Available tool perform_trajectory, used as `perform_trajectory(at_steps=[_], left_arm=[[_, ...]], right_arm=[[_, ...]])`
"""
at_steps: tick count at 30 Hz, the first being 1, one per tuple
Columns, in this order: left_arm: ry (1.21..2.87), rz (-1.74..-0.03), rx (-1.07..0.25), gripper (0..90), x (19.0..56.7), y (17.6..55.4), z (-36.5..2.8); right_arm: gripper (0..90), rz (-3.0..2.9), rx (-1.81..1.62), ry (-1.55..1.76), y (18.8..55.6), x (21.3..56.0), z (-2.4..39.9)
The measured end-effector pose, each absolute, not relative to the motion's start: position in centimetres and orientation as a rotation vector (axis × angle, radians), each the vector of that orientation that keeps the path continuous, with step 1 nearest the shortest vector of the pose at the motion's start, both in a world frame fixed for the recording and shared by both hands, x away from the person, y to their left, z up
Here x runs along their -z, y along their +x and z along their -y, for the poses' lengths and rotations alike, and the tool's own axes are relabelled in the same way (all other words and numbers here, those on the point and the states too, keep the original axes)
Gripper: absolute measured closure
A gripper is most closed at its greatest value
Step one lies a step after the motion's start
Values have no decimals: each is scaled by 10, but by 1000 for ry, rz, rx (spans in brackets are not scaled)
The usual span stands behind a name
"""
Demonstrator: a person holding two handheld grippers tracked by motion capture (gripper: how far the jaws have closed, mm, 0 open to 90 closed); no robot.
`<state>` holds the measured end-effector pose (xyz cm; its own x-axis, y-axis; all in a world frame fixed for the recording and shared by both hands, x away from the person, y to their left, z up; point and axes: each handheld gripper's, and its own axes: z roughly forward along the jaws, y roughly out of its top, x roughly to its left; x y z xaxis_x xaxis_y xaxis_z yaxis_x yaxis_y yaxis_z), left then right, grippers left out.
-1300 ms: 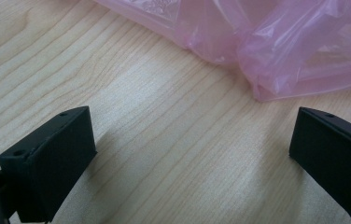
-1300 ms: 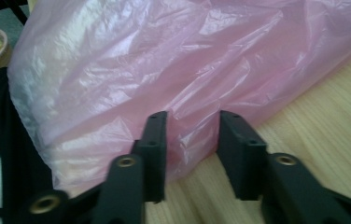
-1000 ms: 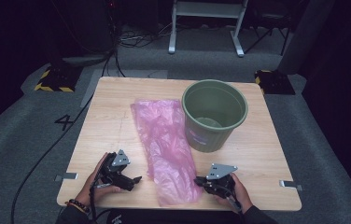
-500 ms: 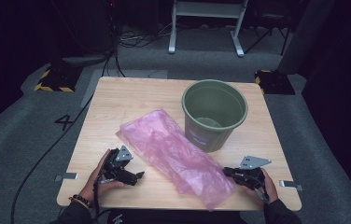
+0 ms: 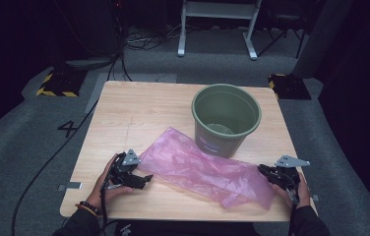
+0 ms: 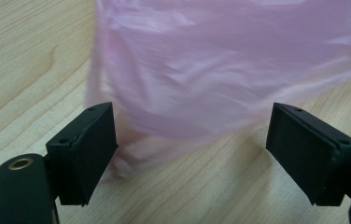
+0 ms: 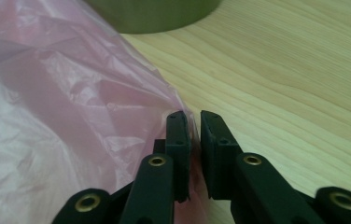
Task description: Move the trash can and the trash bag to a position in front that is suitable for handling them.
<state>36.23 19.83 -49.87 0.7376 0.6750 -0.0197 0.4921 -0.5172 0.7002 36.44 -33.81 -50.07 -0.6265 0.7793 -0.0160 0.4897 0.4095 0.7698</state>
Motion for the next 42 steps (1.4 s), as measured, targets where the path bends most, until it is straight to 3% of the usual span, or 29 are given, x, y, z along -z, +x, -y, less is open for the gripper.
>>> perform_trajectory(at_steps=[4, 5, 7, 13, 16, 23, 27, 36, 42], left_arm=[[2231, -846, -304, 155, 500, 365, -195], [2239, -834, -297, 155, 501, 365, -193], [2246, -811, -287, 156, 500, 365, -190], [2251, -794, -297, 175, 500, 364, -187], [2240, -792, -307, 244, 500, 365, -187], [2239, -782, -325, 391, 499, 365, -185], [2240, -781, -326, 423, 499, 365, -184], [2234, -798, -332, 427, 499, 364, -182], [2234, -805, -334, 407, 499, 365, -180]], right_arm=[[771, -2267, -1021, 1111, 367, 499, 344], [734, -2256, -1019, 1123, 367, 498, 345], [554, -2221, -988, 1144, 368, 495, 344], [360, -2189, -1038, 1141, 364, 478, 348], [297, -2157, -1072, 1145, 358, 465, 351], [290, -2128, -1052, 1105, 345, 442, 354], [297, -2148, -1133, 1067, 335, 434, 344], [283, -2388, -1236, 801, 308, 438, 270], [478, -2524, -1131, 707, 306, 465, 244]])
